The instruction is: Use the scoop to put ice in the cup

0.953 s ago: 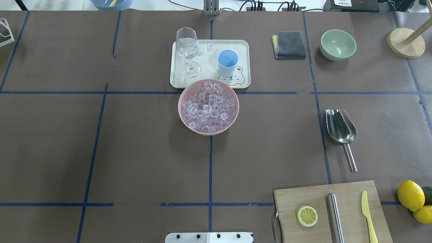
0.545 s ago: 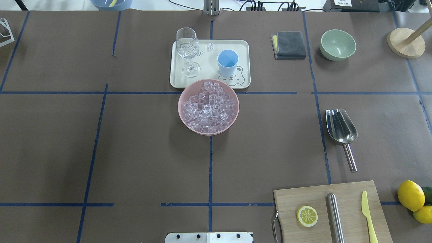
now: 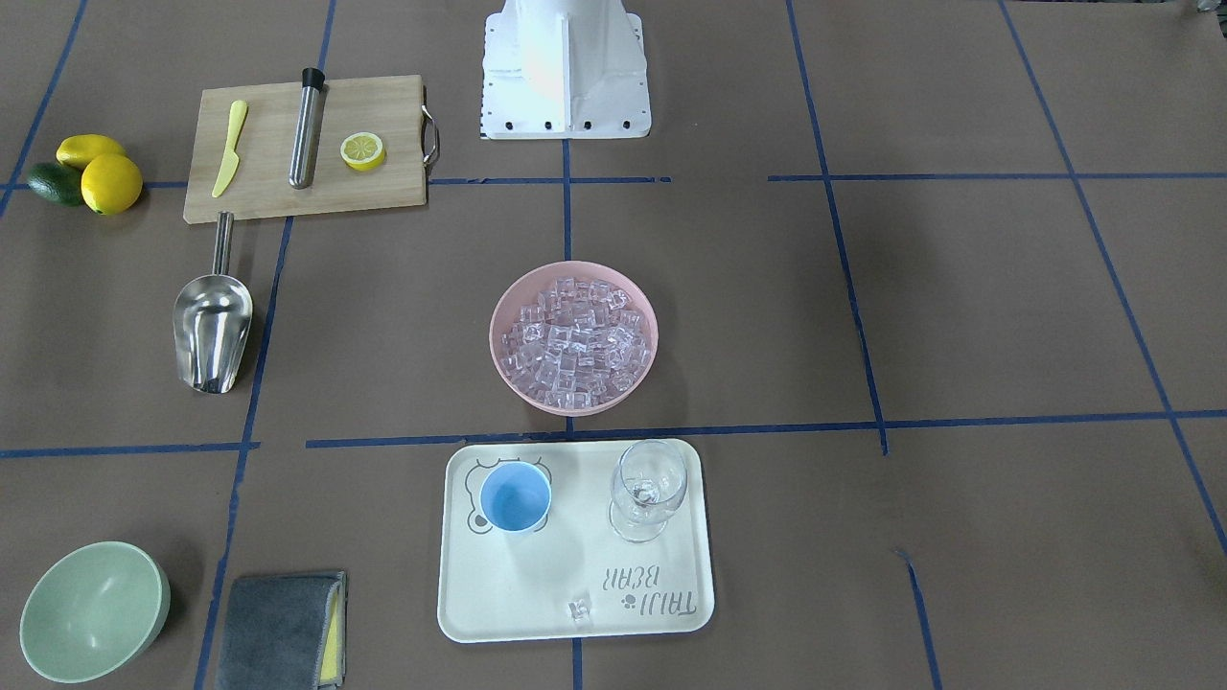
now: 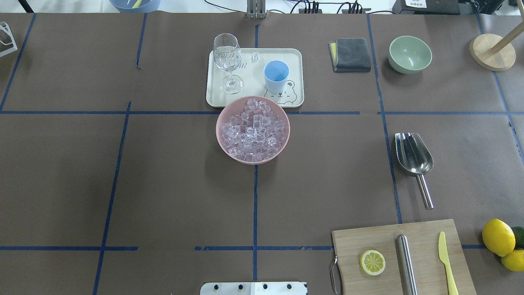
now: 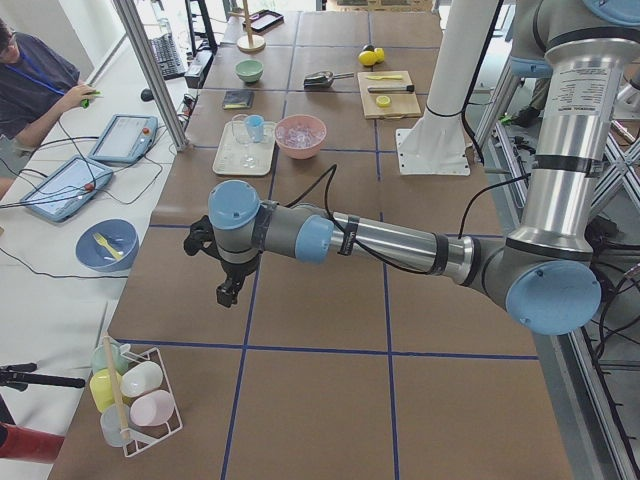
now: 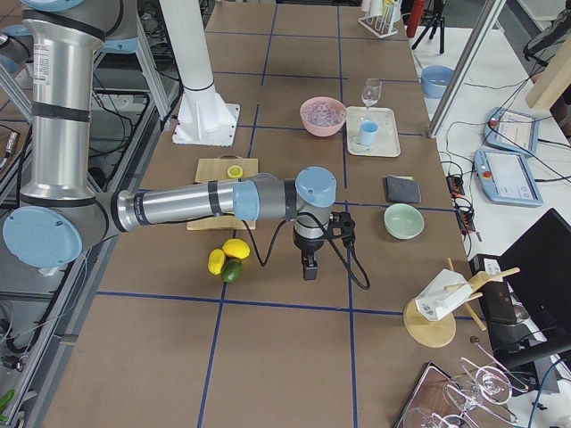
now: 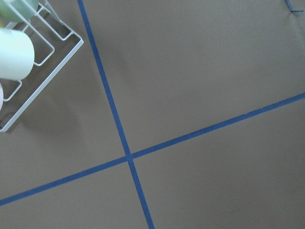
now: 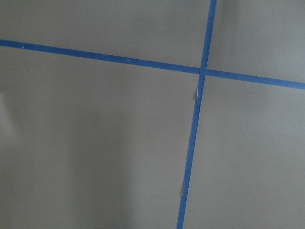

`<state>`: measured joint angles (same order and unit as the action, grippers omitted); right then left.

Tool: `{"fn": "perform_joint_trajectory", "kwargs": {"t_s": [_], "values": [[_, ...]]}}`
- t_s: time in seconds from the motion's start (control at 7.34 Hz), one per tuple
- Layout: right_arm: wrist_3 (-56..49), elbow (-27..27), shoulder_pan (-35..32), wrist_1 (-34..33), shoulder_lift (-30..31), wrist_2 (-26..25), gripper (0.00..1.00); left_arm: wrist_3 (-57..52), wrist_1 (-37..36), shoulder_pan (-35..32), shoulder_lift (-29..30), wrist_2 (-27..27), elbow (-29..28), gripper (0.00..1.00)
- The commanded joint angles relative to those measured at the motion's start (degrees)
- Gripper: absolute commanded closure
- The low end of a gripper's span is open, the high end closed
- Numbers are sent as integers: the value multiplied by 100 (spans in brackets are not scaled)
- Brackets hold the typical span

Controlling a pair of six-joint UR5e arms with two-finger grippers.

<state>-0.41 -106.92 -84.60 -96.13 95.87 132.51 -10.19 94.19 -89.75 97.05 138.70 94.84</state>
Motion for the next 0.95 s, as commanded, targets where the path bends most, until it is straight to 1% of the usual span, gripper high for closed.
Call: {"fn": "perform_joint_trajectory", "kwargs": {"t_s": [0.0, 0.14, 0.27, 0.41, 0.68, 0.82], "values": [[14, 48, 188, -2, -348, -50, 0, 17, 1372, 167, 113, -44, -340, 0], [32, 179, 241, -11, -507, -33, 0, 17, 2348, 221, 217, -10, -805, 0], [23, 345, 242, -11, -665, -15, 0, 339, 2976, 543, 297, -27, -1036, 0], [23, 408, 251, -11, -745, -15, 0, 629, 3122, 903, 498, -62, -1029, 0], [23, 558, 286, -11, -903, -6, 0, 841, 3884, 1414, 517, -132, -1029, 0], [32, 567, 347, -11, -947, -6, 0, 921, 4244, 2304, 726, -150, -1055, 0]]}}
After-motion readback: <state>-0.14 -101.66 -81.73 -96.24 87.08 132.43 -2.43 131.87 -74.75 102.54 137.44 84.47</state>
